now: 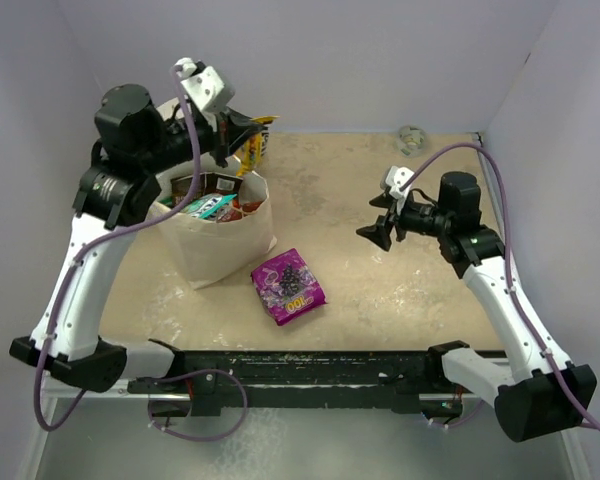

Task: Place the snacks into the paper bag
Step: Place the snack in the paper bag.

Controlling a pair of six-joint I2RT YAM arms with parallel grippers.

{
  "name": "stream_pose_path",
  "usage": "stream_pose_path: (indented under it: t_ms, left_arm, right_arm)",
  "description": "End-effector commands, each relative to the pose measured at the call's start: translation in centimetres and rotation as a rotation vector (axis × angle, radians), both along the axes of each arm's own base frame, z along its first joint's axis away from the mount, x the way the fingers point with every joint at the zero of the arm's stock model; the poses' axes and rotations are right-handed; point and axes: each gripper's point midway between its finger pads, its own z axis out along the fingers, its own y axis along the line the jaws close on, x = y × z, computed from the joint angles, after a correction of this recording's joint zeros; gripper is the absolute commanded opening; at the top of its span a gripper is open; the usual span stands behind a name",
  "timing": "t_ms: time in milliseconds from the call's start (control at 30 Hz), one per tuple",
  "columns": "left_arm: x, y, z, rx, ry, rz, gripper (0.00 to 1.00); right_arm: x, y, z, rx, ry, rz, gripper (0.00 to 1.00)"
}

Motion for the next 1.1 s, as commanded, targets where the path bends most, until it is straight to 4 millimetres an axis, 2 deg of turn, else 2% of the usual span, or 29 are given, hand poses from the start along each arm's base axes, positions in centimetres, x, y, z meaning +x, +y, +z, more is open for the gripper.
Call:
stream_pose_path:
  t_ms: [0, 167, 300, 567, 733, 867, 1067]
  left_arm:
    - [-0.3, 5.6, 2.8, 0.139, -0.223, 0.259, 0.0]
    - [1.4, 10.6, 0.7, 0.374, -0.301, 0.492, 0.0]
    - [2.7, 12.8, -1.9, 0.549, -0.327, 0.566, 0.0]
    - [4.8, 13.3, -5.0, 0.717, -0.36, 0.502, 0.0]
    - [6.1, 14.3, -7.1, 0.738, -0.314, 0.429, 0.0]
    - [6.3, 15.3, -8.7, 0.747, -0.295, 0.341, 0.0]
    - [6.2, 15.3, -10.7, 0.749, -0.282, 0.216, 0.0]
  right_arm:
    - [0.2, -0.9, -0.9, -0.03, -0.009, -0.037, 0.74]
    - [0.0, -1.5, -0.5, -0.011, -0.032, -0.061, 0.76]
    - [-0.1, -1.7, -0.7, -0.02, -0.032, -0.059, 0.76]
    - [0.3, -1.8, -0.9, -0.034, -0.047, -0.063, 0.77]
    - [0.2, -1.8, -0.8, -0.03, -0.059, -0.061, 0.78]
    - [0.2, -1.8, -0.9, -0.031, -0.058, -0.059, 0.78]
    - [0.2, -1.7, -1.0, -0.03, -0.054, -0.053, 0.79]
